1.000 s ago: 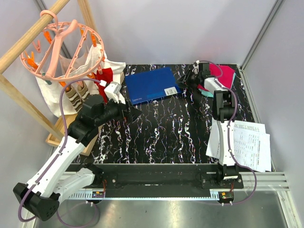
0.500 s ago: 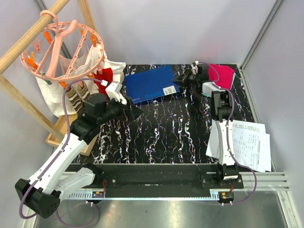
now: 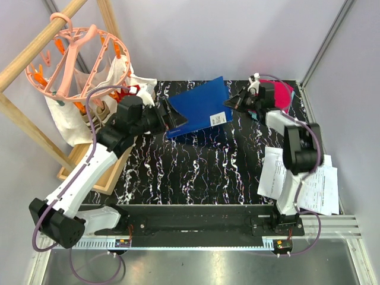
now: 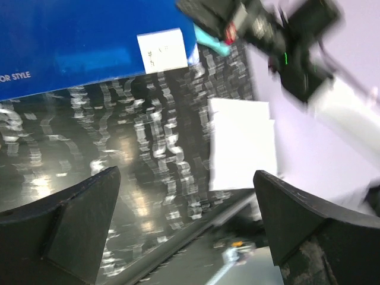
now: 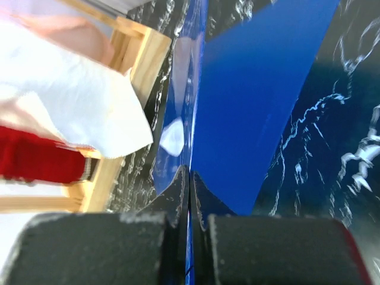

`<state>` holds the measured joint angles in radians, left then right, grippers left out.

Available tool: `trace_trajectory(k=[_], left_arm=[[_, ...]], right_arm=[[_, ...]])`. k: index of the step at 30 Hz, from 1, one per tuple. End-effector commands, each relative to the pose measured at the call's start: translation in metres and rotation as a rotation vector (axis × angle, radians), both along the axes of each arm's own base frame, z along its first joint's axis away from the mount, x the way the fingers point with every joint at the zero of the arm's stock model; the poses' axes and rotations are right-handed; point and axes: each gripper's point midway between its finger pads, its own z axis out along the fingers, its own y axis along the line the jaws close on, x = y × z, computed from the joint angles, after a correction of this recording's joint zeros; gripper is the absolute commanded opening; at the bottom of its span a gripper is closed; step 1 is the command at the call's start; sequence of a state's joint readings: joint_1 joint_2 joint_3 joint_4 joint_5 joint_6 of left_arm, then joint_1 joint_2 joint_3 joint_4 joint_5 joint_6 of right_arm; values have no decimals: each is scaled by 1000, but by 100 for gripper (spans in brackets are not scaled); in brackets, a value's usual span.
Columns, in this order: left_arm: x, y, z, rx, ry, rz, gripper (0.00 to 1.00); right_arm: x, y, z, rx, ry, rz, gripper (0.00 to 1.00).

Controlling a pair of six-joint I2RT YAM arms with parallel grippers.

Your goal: Put the files into the folder

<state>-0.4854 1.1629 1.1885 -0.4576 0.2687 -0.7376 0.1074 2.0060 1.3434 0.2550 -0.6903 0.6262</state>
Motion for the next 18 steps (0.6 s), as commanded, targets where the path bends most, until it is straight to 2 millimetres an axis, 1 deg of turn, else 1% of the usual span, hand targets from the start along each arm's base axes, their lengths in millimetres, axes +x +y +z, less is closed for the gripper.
trace_trajectory(k=[1,2,3,4,5,6,7,8,9,10,11,12,13,14,15,16,17,18], left_arm=[[8,-18,35,-184,112,50,98],[12,-19,37,-203,129,69,98],[17,-19,36,-232,170,109,98],[19,-19,34,-243,192,133,98],[20,-18,35,-255,207,156,99],[25,-15,33,-272,235,207,99],[26,-14,31,-275,247,226,99],[27,-12,32,-279,252,243,99],[31,-10,31,-280,259,269,99],[31,-8,27,-265,278,285,99],[31,-6,24,-253,292,302,99],[35,-3,28,-242,284,321,99],[31,3,18,-202,323,344,99],[31,7,16,-184,336,365,99],[34,13,16,-163,335,398,99],[28,20,6,-120,375,426,99],[28,26,1,-95,390,452,99],[28,34,-3,-69,397,487,99]], right_arm=[[-23,-24,56,-191,-340,-74,0],[-38,-28,41,-219,-327,-82,0],[-45,-34,62,-255,-409,-118,0],[-53,-36,63,-267,-429,-125,0],[-68,-38,47,-283,-416,-124,0],[-77,-36,68,-296,-502,-141,0],[-86,-34,68,-314,-520,-143,0],[-98,-32,54,-340,-507,-139,0],[-108,-27,65,-364,-558,-153,0],[-117,-22,64,-374,-574,-146,0],[-130,-19,50,-389,-571,-134,0],[-143,-12,59,-399,-623,-140,0],[-152,-9,57,-404,-638,-137,0],[-162,-11,45,-425,-632,-144,0],[-171,-8,50,-427,-660,-135,0],[-180,-2,44,-431,-656,-106,0],[-186,0,41,-436,-655,-93,0],[-190,1,45,-434,-670,-88,0]])
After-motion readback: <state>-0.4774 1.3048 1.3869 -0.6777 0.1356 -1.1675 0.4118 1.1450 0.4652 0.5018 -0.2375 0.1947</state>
